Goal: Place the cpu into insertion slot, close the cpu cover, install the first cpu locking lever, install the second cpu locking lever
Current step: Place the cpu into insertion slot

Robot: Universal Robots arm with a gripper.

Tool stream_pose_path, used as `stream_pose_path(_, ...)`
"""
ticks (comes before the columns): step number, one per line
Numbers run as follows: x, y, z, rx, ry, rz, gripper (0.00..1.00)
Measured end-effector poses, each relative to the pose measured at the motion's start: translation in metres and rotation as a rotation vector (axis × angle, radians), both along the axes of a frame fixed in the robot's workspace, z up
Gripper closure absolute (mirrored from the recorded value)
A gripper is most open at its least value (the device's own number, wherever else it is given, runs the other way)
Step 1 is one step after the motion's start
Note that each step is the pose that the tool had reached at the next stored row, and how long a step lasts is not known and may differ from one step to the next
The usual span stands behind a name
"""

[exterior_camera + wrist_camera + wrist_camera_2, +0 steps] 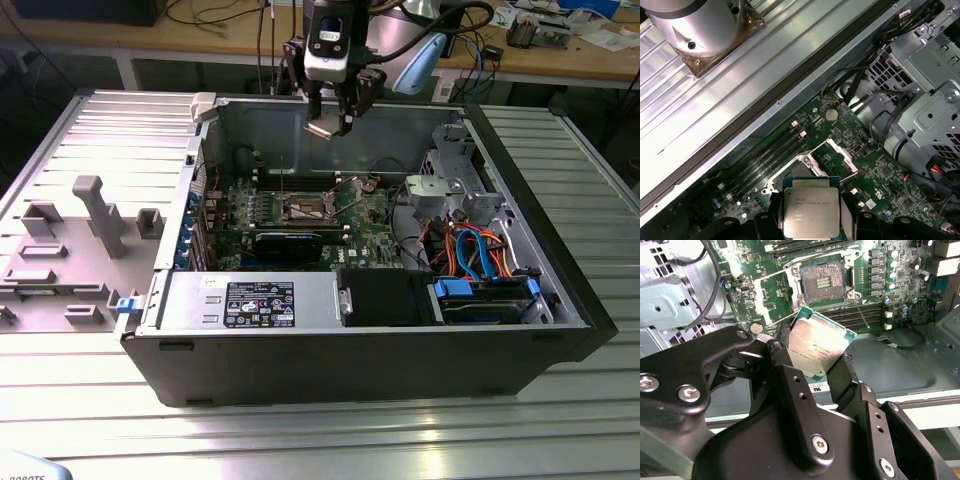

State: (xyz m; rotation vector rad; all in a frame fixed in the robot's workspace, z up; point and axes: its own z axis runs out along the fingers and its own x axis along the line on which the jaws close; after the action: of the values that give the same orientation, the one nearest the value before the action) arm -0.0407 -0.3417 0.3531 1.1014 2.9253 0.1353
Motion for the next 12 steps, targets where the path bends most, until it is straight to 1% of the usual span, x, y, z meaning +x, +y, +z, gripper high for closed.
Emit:
stream_pose_path(2,-0.0003,0.0000,-0.0011,0.0001,0.0000,-0.033,0.46)
stream_pose_path(7,-0.0042,0.0000,-0.0032,0.0000,0.0001,-0.051,0.46)
stream_pose_path(8,-0.0044,0.0000,-0.0036,0.0001,0.0000,-0.059,0.46)
stream_pose_path(9,-0.0044,0.0000,-0.0039,0.0002,-0.0001,-0.072,0.46)
stream_pose_path(11,-0.0045,0.0000,-0.0049,0.0000,0.0000,-0.121,0.46)
stream_pose_path(12,-0.0045,0.0000,-0.0053,0.0001,0.0000,-0.138,0.46)
